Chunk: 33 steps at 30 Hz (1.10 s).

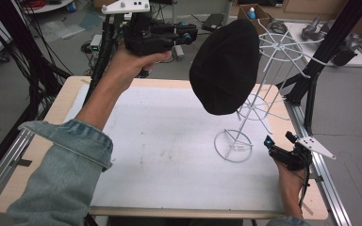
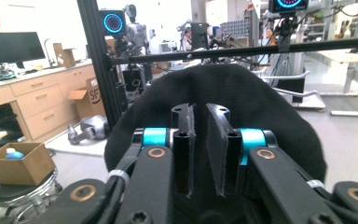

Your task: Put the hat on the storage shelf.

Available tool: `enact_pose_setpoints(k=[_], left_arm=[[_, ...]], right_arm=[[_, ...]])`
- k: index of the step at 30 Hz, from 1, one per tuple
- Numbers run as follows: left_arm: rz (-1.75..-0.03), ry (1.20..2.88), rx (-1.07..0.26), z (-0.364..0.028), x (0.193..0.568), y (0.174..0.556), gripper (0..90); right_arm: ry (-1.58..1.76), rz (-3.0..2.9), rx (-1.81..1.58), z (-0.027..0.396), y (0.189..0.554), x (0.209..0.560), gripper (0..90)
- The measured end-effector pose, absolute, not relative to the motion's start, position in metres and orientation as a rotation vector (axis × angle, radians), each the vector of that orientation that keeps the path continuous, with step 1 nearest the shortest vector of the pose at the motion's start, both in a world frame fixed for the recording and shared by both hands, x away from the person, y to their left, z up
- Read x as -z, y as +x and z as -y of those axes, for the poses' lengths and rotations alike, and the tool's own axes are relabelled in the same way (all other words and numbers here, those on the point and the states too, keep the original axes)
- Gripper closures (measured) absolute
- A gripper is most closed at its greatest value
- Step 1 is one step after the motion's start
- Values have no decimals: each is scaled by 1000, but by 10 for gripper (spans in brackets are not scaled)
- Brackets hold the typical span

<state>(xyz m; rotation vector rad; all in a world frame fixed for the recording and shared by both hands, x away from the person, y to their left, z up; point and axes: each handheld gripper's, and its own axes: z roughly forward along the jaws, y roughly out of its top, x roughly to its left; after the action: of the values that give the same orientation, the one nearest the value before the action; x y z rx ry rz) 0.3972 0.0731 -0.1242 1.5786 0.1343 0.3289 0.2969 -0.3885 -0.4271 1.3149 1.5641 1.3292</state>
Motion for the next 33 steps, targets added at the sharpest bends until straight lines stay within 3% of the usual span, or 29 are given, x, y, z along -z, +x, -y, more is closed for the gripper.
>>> enact_pose_setpoints(k=[15, 33], left_arm=[[-233, 1615, -443, -109, 128, 373, 666], [-420, 1543, -536, -198, 195, 337, 479]], right_arm=[[1311, -1566, -1327, 387, 298, 427, 121], [1305, -1582, -1311, 385, 301, 427, 121]])
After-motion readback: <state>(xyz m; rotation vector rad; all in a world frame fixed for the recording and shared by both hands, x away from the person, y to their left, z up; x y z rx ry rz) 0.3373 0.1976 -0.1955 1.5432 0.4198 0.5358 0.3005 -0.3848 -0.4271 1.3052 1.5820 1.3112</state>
